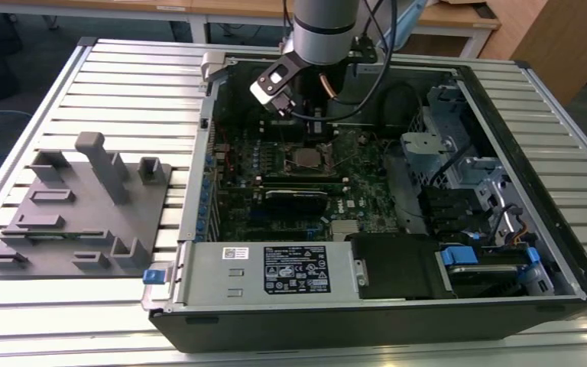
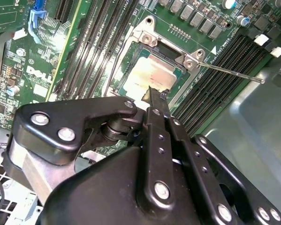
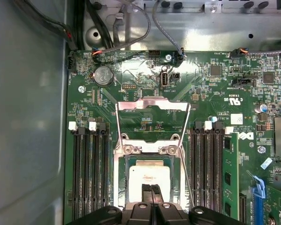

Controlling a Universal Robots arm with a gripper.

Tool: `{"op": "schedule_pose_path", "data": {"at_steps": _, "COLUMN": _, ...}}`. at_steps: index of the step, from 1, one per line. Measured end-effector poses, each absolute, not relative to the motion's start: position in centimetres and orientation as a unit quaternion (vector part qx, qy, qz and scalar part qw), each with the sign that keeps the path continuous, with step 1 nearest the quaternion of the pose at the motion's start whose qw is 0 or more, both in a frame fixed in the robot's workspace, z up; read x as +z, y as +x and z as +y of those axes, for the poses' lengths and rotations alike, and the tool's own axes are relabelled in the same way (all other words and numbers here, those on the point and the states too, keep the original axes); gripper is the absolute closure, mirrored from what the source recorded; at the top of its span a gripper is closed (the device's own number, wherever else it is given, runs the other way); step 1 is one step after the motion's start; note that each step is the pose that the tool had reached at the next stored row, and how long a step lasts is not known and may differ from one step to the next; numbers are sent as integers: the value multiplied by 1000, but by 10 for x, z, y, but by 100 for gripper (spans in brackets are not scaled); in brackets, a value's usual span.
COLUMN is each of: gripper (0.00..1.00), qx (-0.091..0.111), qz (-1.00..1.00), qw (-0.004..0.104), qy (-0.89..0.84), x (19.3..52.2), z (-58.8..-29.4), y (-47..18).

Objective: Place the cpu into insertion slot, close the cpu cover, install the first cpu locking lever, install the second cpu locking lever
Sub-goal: 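Close the cpu cover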

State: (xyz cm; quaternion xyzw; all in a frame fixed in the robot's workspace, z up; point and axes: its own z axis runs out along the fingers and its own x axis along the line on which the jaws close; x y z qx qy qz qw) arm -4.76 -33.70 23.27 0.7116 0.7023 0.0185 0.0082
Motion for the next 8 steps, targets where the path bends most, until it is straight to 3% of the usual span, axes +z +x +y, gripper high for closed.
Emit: {"op": "schedule_pose_path", "data": {"at_steps": 8, "gripper": 90, "qx": 18, "qz": 702, "qw": 8, "qy": 712, "x": 239, "z": -337, "y": -48}}
